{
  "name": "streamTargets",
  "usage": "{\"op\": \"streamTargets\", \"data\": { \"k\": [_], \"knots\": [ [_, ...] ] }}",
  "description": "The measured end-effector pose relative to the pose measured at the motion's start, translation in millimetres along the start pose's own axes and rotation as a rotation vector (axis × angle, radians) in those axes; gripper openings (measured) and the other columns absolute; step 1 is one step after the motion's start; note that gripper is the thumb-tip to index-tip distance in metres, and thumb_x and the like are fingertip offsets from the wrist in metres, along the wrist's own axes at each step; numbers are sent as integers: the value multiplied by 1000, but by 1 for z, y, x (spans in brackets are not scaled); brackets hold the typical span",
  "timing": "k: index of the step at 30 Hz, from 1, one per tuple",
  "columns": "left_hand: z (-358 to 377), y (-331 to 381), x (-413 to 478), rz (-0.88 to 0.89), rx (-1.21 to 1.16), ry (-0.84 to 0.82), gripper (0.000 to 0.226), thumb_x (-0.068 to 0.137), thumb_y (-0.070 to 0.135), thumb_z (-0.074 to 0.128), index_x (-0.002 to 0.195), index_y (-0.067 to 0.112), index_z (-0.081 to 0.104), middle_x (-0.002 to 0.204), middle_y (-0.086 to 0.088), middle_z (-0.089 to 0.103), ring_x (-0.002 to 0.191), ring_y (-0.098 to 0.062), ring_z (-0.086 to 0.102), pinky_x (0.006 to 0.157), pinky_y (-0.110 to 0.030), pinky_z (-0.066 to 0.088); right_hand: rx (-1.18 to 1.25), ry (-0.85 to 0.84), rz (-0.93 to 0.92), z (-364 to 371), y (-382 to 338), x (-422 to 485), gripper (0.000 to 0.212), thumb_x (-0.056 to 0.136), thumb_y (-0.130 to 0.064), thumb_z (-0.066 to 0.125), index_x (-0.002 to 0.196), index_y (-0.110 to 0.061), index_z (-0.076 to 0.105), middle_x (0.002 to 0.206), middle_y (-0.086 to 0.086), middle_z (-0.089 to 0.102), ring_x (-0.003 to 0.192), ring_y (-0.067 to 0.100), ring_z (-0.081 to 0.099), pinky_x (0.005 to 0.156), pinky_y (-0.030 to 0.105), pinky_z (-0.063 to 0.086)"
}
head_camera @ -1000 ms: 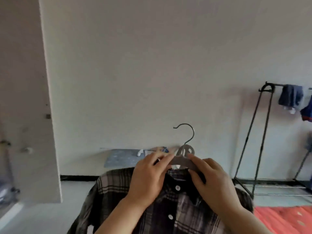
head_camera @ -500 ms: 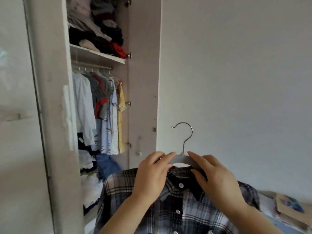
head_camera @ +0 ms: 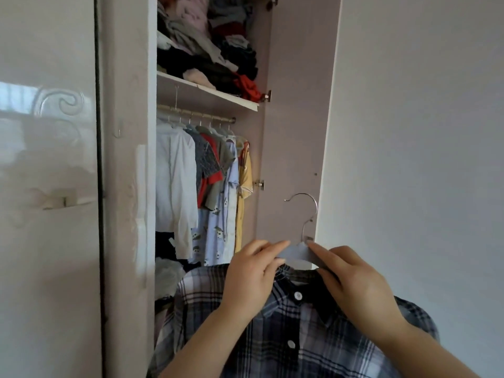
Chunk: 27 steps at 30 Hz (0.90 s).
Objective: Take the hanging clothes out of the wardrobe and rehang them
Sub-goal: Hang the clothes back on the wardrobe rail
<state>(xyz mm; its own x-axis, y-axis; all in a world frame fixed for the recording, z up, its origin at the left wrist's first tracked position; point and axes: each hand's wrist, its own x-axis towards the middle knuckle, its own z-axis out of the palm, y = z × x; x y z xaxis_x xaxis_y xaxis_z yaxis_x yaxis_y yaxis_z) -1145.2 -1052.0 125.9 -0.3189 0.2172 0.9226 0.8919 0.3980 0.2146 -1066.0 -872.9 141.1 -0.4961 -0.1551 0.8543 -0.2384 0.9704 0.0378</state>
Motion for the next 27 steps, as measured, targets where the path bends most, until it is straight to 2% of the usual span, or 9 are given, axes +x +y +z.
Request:
{"op": "streamTargets", "data": {
  "k": [3, 6, 10, 12, 18, 22, 25, 27],
  "knots": [
    [13, -45, 22, -24, 31, -7, 36, 88, 30, 48, 118, 18, 64, 92, 3, 60, 80, -5, 52, 73, -13, 43, 3, 26, -55, 45, 16, 35, 53, 73, -10, 77, 121, -22, 58, 88, -4, 62, 63, 16, 63, 42, 22, 46],
    [27, -93, 41, -68, 68, -10, 36, 89, 31, 48, 119, 19, 64, 93, 5, 59, 83, -4, 52, 75, -10, 41, -1, 39, -119, 93, 32, 68, 53, 72, -12, 78, 121, -21, 58, 86, -3, 62, 58, 17, 62, 38, 25, 47],
    [47, -158, 66, -98, 153, 18, 32, 86, 17, 58, 118, 18, 65, 96, 5, 59, 88, 0, 50, 78, -1, 36, 30, 71, -210, 163, 55, 112, 54, 73, -18, 76, 123, -23, 56, 88, -5, 61, 56, 16, 61, 35, 26, 45],
    [56, -190, 80, -111, 194, 32, 33, 86, 17, 58, 118, 18, 65, 96, 5, 59, 87, -3, 52, 78, -3, 38, 54, 85, -246, 198, 66, 136, 55, 72, -21, 77, 122, -26, 56, 89, -8, 61, 56, 13, 60, 34, 24, 42],
    [72, -284, 126, -183, 341, 77, 34, 88, 29, 51, 119, 22, 63, 99, 7, 61, 88, -3, 54, 78, -8, 41, 167, 93, -352, 298, 87, 220, 60, 67, -23, 80, 122, -29, 56, 83, -9, 60, 56, 9, 58, 32, 19, 36],
    [68, -344, 153, -237, 422, 115, 43, 88, 40, 42, 121, 23, 62, 98, 14, 54, 91, -1, 51, 82, -4, 38, 250, 107, -416, 360, 83, 276, 56, 69, -18, 79, 122, -24, 61, 77, -6, 58, 54, 11, 57, 32, 20, 36],
    [58, -389, 174, -263, 461, 152, 35, 87, 30, 51, 119, 22, 64, 97, 9, 58, 92, -2, 51, 82, -1, 37, 256, 154, -464, 402, 69, 320, 48, 71, -19, 69, 119, -22, 64, 73, -3, 57, 50, 16, 56, 29, 22, 35],
    [49, -423, 188, -267, 463, 194, 35, 86, 17, 55, 119, 23, 63, 98, 8, 60, 93, 0, 51, 82, 0, 36, 236, 163, -490, 428, 57, 351, 52, 64, -16, 80, 114, -20, 67, 74, -2, 59, 49, 18, 56, 28, 22, 35]
  ]
}}
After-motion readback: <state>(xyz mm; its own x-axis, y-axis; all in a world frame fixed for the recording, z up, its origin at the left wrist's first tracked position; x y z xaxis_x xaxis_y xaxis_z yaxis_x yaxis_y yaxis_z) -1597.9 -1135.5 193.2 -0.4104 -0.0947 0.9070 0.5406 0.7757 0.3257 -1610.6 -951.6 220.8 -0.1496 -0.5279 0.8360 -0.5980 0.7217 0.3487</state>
